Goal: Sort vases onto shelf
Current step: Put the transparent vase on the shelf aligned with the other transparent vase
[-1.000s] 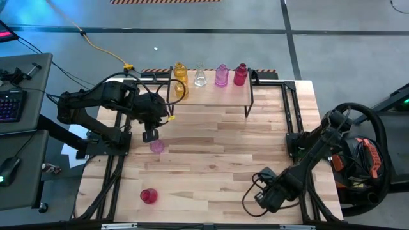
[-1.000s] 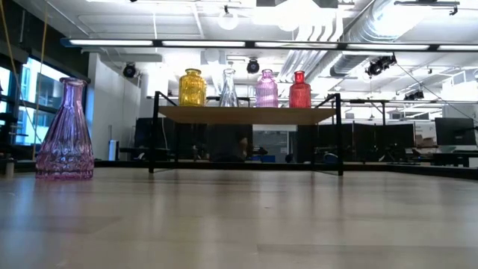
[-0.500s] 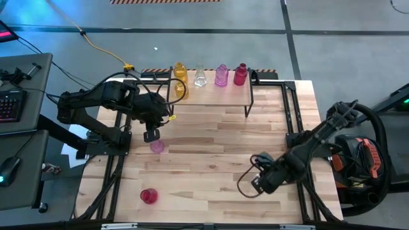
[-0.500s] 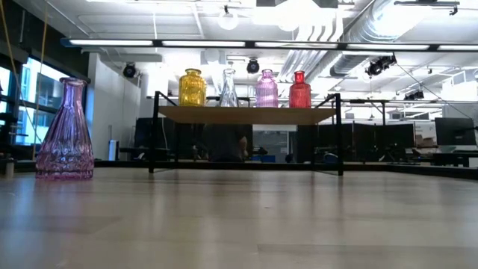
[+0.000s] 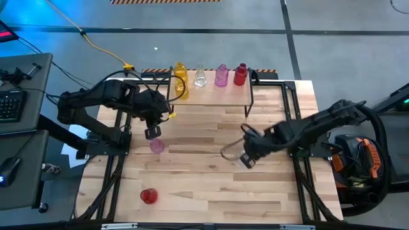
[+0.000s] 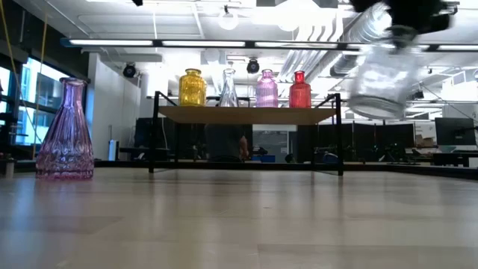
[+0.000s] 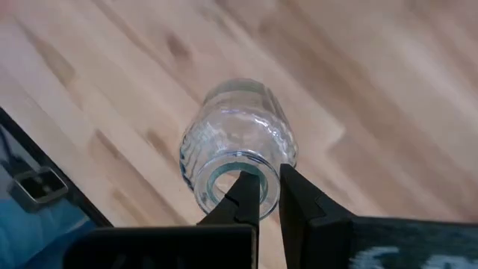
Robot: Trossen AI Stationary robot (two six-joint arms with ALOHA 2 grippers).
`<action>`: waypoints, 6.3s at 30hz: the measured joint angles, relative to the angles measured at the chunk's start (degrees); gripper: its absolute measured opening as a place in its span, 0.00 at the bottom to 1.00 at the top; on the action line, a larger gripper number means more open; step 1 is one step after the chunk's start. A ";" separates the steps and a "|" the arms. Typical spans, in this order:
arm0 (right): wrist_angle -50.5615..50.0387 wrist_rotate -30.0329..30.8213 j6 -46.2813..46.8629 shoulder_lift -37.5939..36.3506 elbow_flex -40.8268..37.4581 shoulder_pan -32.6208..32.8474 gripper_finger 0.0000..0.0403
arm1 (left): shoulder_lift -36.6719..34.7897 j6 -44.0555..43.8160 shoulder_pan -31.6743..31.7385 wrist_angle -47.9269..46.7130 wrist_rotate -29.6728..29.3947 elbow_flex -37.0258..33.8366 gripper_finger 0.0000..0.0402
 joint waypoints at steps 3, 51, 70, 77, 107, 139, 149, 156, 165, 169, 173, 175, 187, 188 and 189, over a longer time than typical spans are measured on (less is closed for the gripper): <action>0.08 -0.09 -6.16 0.00 2.65 -5.19 0.00 | 0.00 2.20 1.75 0.02 -0.12 0.00 0.20; -8.64 -1.08 -62.76 33.84 59.89 -40.72 0.00 | 0.22 8.03 20.29 5.08 -2.05 0.00 0.20; -7.47 -0.84 -69.54 36.61 59.78 -40.74 0.00 | 0.22 3.67 20.29 5.27 -2.06 0.00 0.20; -7.74 -0.91 -71.23 36.61 59.76 -40.94 0.00 | 0.22 2.27 20.29 5.31 -2.06 0.00 0.20; -8.64 -2.52 -73.48 38.86 59.70 -42.57 0.00 | 0.22 2.29 20.29 5.42 -2.06 0.00 0.20; -5.93 -2.54 -73.91 40.06 59.72 -42.95 0.05 | 0.22 2.31 20.29 5.42 -2.06 0.00 0.20; -6.82 -2.54 -74.51 40.06 59.72 -42.95 0.05 | 0.22 2.33 20.29 5.42 -2.06 0.00 0.20; -6.71 -2.54 -74.94 40.06 59.72 -42.93 0.05 | 0.22 2.77 20.29 5.42 -2.06 0.00 0.20; -6.69 -2.56 -75.94 40.04 59.72 -42.92 0.05 | 0.22 2.77 20.29 5.42 -2.06 0.00 0.20; -6.48 -2.56 -76.45 40.04 59.72 -42.91 0.05 | 0.22 2.77 20.29 5.42 -2.06 0.00 0.20; -6.23 -2.56 -76.45 40.04 59.72 -42.91 0.05 | 0.22 2.77 20.29 5.42 -2.06 0.00 0.20; -6.25 -2.56 -76.45 40.04 59.72 -42.91 0.05 | 0.22 2.77 20.29 5.42 -2.06 0.00 0.20; -7.13 -2.56 -76.23 39.94 59.72 -42.91 0.05 | 0.22 2.81 20.29 5.42 -2.05 0.00 0.20; -7.13 -2.56 -76.23 39.93 59.72 -42.91 0.05 | 0.22 2.81 20.27 5.42 -2.06 0.00 0.20; -7.11 -2.56 -76.26 39.93 59.72 -42.91 0.05 | 0.22 2.81 20.27 5.42 -2.06 0.00 0.20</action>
